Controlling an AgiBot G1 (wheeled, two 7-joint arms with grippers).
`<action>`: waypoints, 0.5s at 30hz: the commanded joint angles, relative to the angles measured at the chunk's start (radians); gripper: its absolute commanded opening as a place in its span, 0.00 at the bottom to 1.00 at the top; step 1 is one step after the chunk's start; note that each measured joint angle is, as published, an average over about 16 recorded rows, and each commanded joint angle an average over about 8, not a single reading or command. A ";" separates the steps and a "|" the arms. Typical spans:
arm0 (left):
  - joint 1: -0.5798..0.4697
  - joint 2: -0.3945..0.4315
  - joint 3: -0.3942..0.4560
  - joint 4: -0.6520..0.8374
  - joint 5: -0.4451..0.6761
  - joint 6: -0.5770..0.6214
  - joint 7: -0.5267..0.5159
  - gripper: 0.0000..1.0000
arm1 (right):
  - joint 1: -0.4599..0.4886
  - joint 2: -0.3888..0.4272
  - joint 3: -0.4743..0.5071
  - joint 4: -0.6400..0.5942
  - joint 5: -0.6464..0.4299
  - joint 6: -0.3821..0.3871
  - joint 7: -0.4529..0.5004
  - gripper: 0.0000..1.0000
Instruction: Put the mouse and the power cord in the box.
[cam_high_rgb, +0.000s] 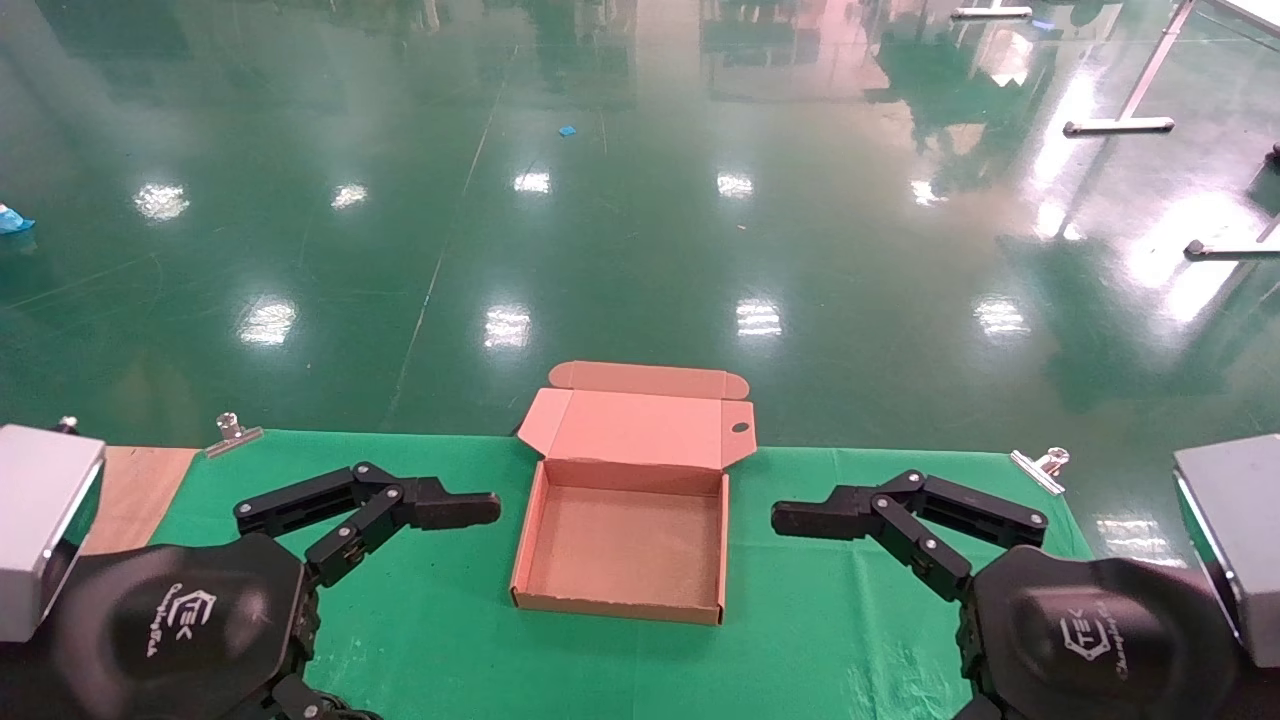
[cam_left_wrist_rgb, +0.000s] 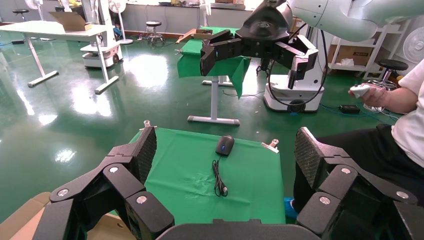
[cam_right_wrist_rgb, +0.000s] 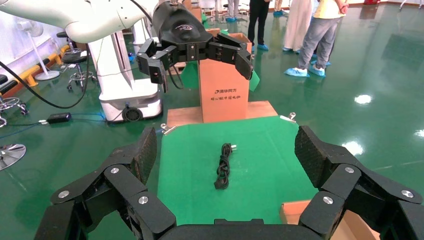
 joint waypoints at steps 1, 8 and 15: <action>0.000 0.000 0.000 0.000 0.000 0.000 0.000 1.00 | 0.000 0.000 0.000 0.000 0.000 0.000 0.000 1.00; 0.000 0.000 0.000 0.000 0.000 0.000 0.000 1.00 | 0.000 0.000 0.000 0.000 0.000 0.000 0.000 1.00; 0.000 0.000 0.000 -0.001 0.000 0.000 -0.001 1.00 | 0.001 -0.001 -0.001 -0.001 -0.001 0.001 -0.001 1.00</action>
